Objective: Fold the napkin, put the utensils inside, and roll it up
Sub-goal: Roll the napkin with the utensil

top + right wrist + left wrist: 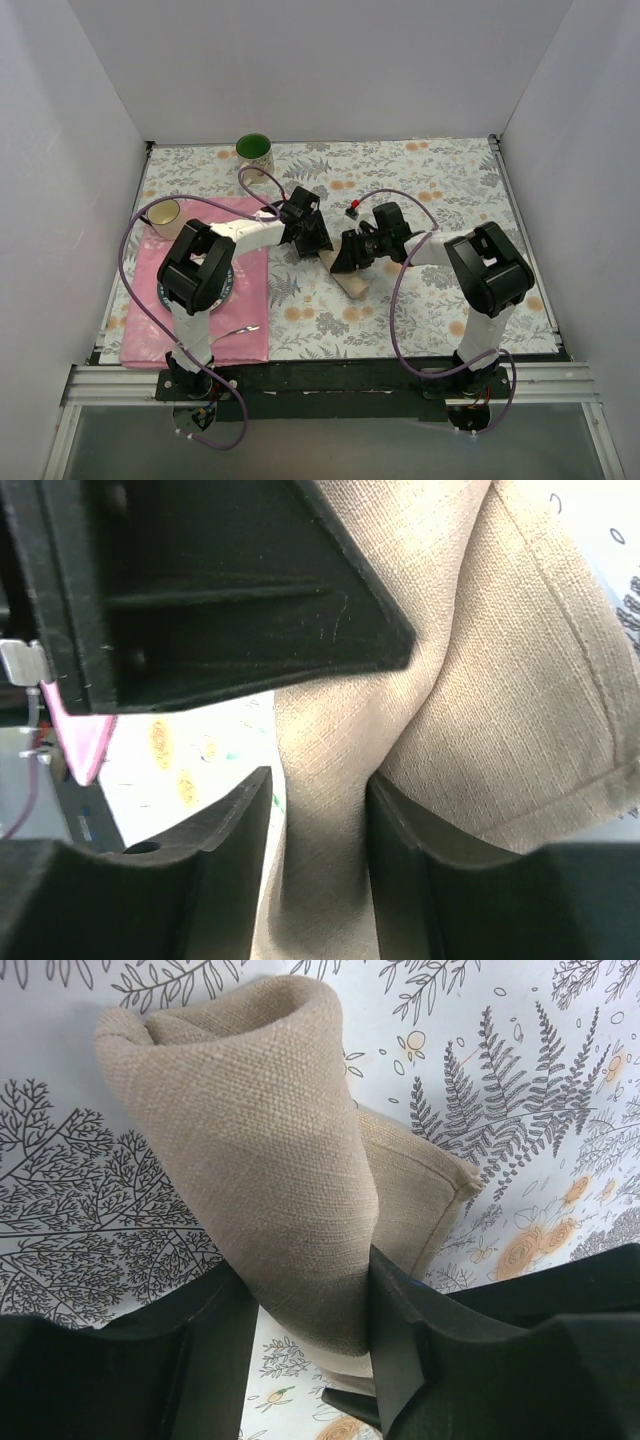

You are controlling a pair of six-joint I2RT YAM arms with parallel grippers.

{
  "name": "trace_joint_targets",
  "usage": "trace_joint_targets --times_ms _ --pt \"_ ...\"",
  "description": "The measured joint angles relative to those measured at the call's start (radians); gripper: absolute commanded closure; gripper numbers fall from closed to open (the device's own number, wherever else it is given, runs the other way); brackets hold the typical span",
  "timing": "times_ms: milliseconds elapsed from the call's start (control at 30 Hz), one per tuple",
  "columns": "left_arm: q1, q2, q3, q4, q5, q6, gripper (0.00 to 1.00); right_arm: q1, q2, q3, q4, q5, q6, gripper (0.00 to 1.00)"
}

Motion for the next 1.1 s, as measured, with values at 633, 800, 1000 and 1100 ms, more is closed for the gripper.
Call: trace_joint_targets --times_ms 633,800,1000,1100 --pt "0.016 -0.010 -0.042 0.065 0.057 0.002 0.58 0.343 -0.178 0.130 -0.478 0.774 -0.298 0.20" --pt "0.023 -0.010 -0.047 0.073 0.079 -0.003 0.58 0.406 -0.088 0.211 -0.504 0.922 -0.331 0.24" --pt "0.046 -0.006 -0.053 0.083 0.126 -0.023 0.54 0.423 -0.032 0.246 -0.514 1.049 -0.333 0.37" --pt "0.048 -0.005 -0.053 0.089 0.140 -0.031 0.44 0.425 -0.022 0.251 -0.510 1.079 -0.325 0.51"
